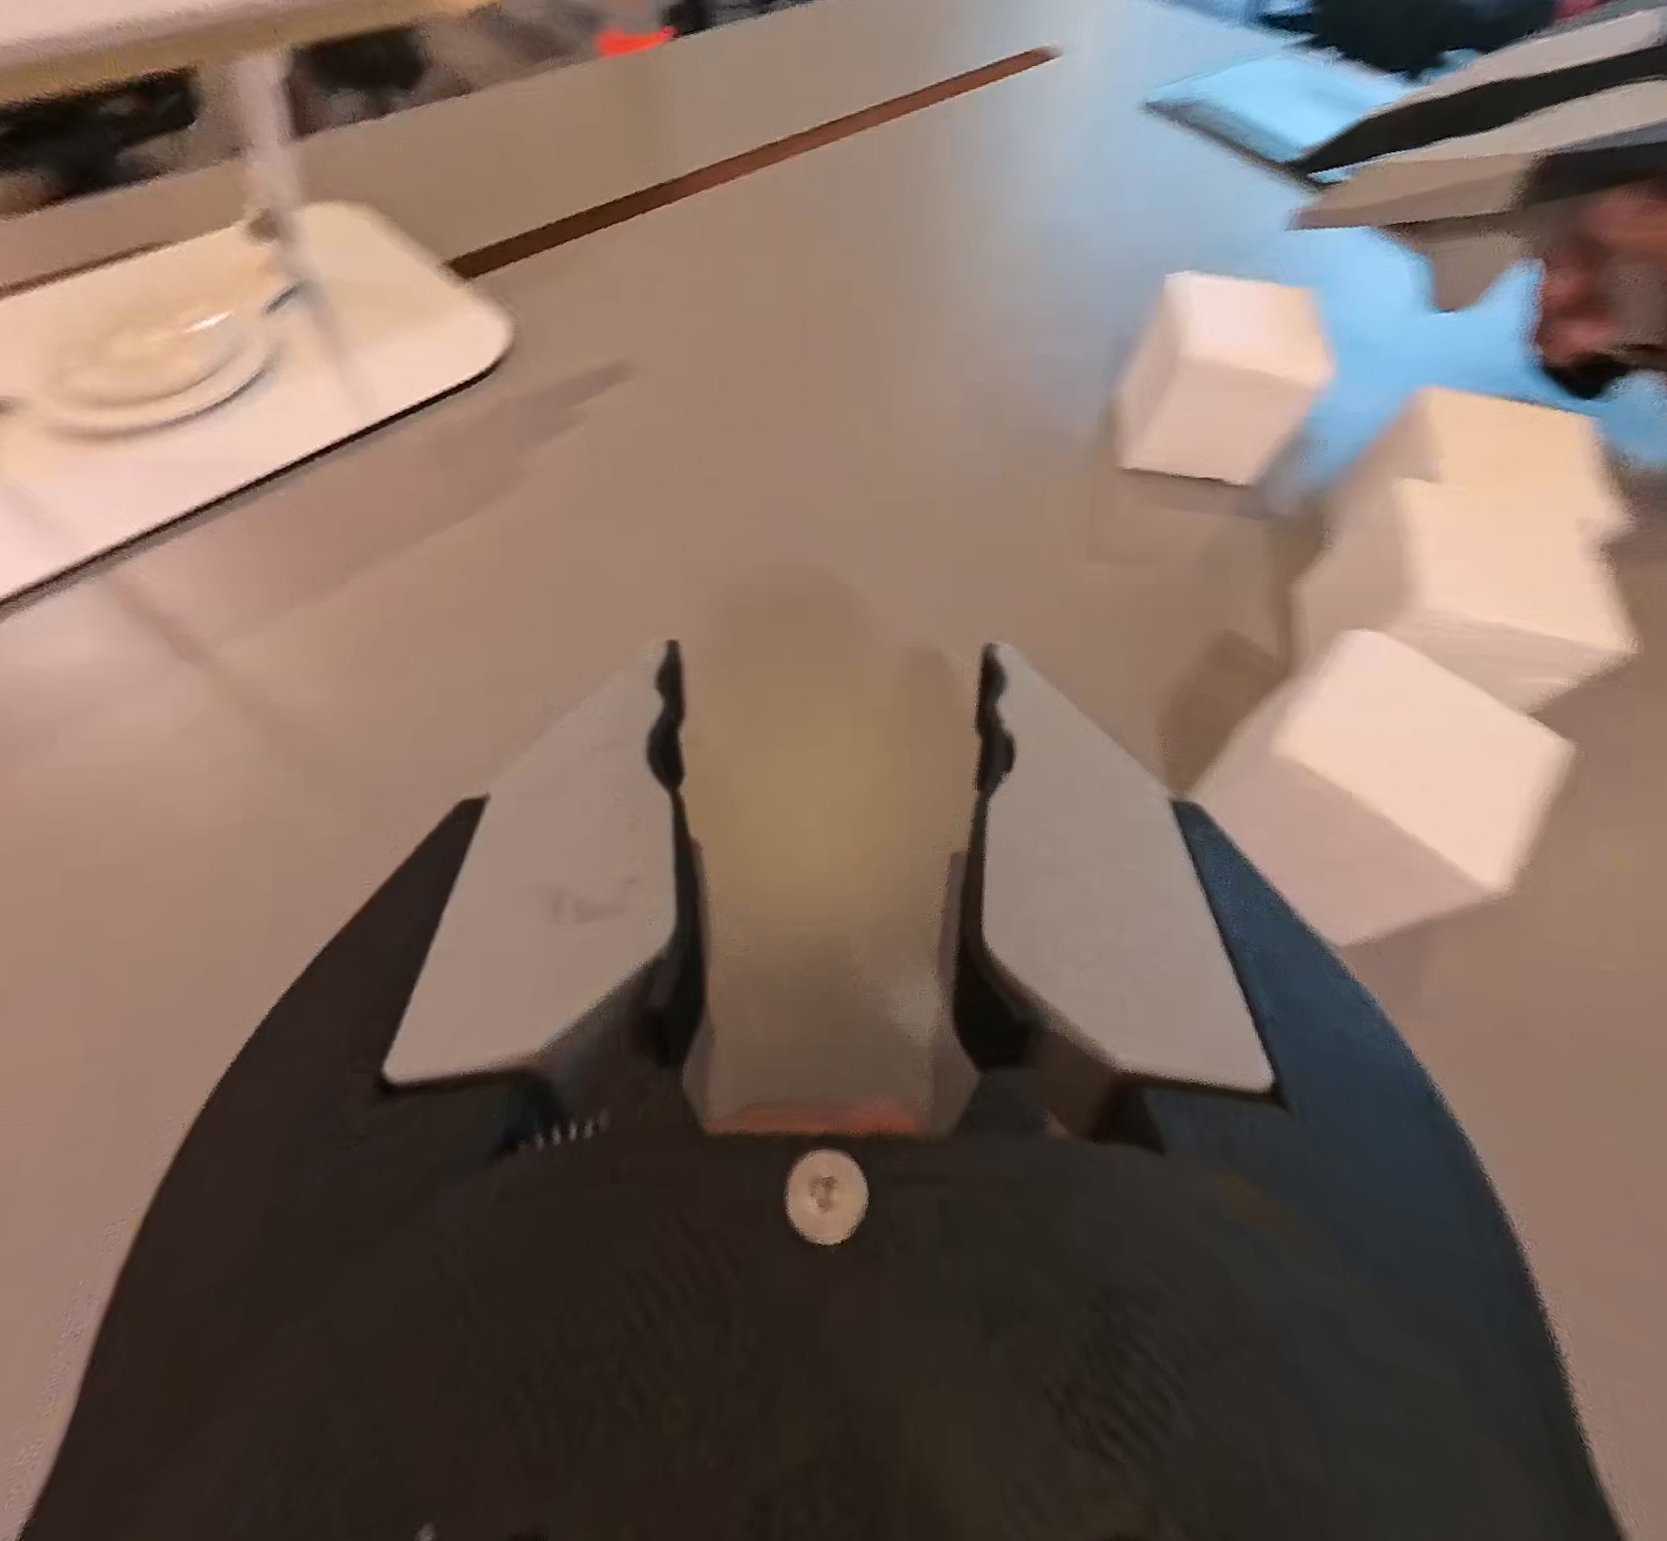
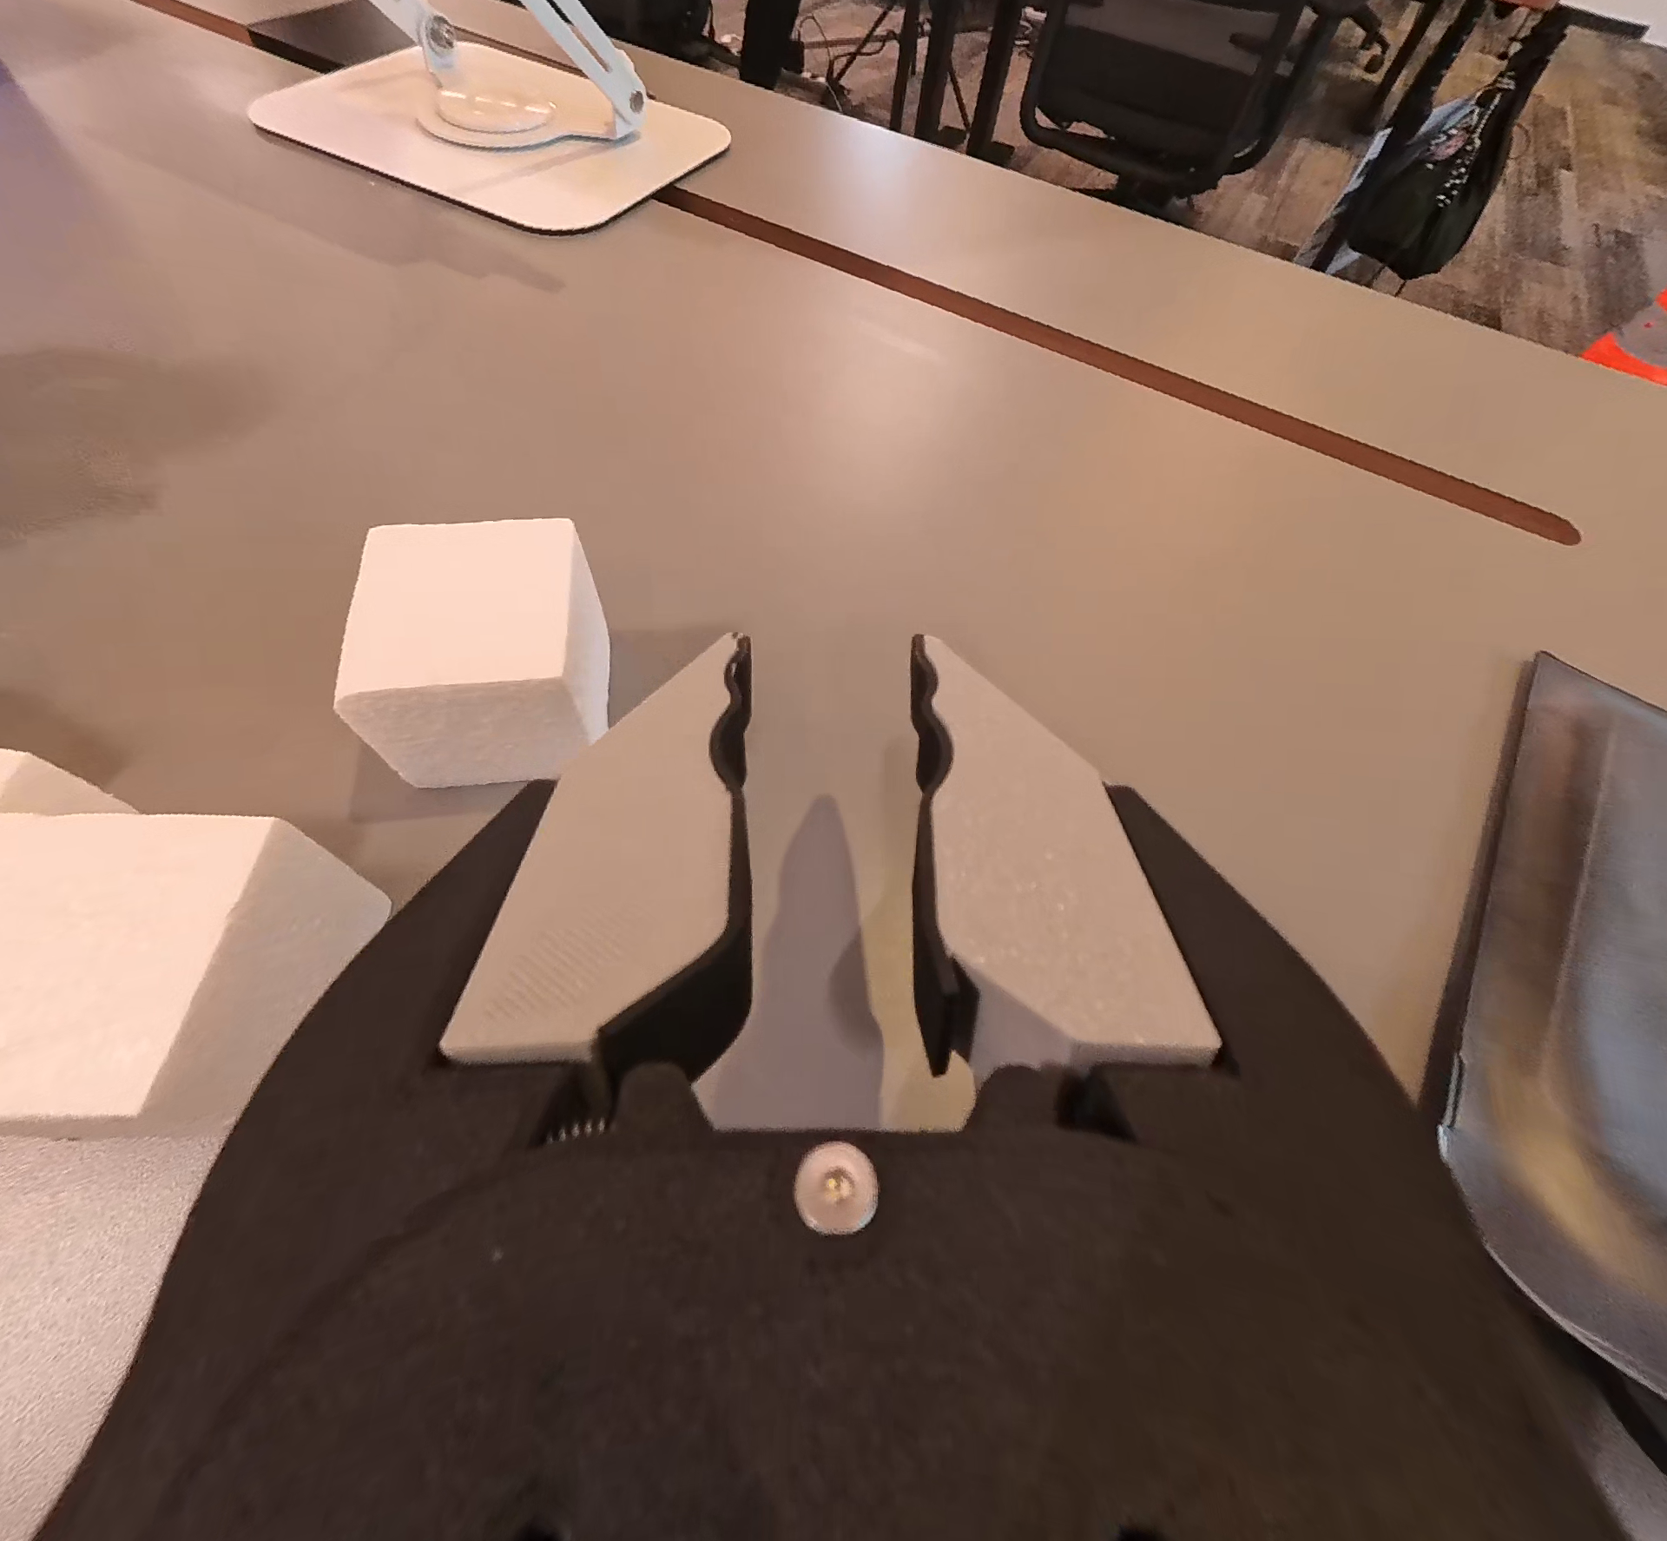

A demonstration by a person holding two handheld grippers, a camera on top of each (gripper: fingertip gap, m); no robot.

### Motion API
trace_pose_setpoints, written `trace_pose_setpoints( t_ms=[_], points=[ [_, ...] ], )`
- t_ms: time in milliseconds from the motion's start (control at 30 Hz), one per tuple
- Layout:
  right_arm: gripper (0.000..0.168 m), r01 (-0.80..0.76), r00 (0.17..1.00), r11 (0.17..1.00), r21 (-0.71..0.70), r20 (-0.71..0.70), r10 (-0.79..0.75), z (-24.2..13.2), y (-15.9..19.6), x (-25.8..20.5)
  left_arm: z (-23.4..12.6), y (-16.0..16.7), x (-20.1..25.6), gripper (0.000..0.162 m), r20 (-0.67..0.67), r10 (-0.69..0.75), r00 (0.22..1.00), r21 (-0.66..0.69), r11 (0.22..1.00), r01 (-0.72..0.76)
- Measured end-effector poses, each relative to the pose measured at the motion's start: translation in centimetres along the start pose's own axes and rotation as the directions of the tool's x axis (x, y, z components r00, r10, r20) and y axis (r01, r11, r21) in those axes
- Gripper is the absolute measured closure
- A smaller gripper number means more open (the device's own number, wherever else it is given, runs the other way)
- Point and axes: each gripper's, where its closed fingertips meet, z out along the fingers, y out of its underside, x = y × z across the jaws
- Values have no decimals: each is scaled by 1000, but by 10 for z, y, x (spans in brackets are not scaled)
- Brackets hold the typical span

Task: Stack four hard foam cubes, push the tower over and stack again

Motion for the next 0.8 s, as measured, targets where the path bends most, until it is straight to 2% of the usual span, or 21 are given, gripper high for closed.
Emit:
trace_pose_setpoints(
  t_ms=[33, 133, 200, 267, 400, 500, 567, 667, 800],
  points=[
    [135, 1, 1000, 1000, 2, 6, -1, 0, 0, -1, -1, -6, 14, 107, -59, 32, 998, 26, 999, -30],
    [133, 1, 1000, 1000, 3, 21, -1, 0, 0, -4, -8, -16, 57, 111, -222, 139, 965, 84, 989, -123],
    [132, 1, 1000, 1000, 1, 28, -1, 0, 0, -5, -12, -13, 87, 121, -329, 224, 917, 94, 974, -205],
    [132, 2, 999, 1000, -3, 33, -2, 1, 1, -6, -16, -8, 111, 129, -388, 324, 863, 124, 946, -300],
    [132, 8, 999, 1000, -5, 37, -8, 1, 1, -8, -19, 5, 145, 127, -457, 437, 775, 140, 896, -422],
    [131, 6, 999, 1000, -6, 42, -6, 1, 2, -8, -20, 9, 161, 122, -481, 467, 742, 154, 878, -452],
    [131, 7, 999, 1000, -7, 45, -7, 1, 2, -9, -16, 13, 160, 122, -461, 478, 748, 136, 871, -473],
    [131, 8, 999, 1000, -8, 48, -8, 2, 2, -10, -5, 19, 146, 119, -402, 485, 777, 84, 864, -496],
    [131, 10, 999, 1000, -5, 48, -9, 1, 1, -11, 3, 14, 117, 117, -308, 427, 850, 28, 897, -441]
  ],
)
